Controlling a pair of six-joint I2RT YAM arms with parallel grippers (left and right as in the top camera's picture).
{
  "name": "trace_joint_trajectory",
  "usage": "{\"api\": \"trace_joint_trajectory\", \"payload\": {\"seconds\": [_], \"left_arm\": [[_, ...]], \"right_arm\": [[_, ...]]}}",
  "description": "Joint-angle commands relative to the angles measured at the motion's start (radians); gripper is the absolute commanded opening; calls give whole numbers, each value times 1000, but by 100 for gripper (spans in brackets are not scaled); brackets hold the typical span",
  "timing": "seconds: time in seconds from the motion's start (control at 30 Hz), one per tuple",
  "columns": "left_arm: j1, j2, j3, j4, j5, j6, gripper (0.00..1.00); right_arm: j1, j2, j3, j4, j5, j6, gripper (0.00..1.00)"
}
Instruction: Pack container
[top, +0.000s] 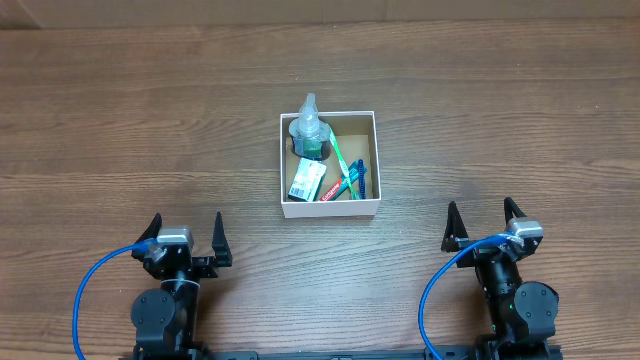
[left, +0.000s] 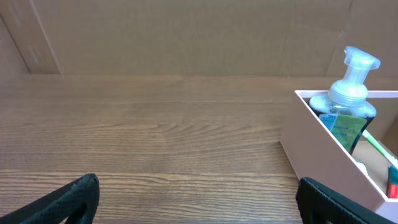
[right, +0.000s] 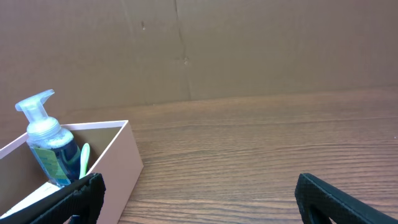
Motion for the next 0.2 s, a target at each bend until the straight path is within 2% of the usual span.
{"api": "trace_joint_trajectory", "payload": {"seconds": [0.0,0.17], "left_arm": [[6,-9,-7,7,14,22,100],[6,-9,-7,7,14,22,100]], "right_arm": [[-5,-10,-6,7,9,-4,100],[-5,-10,-6,7,9,-4,100]]}}
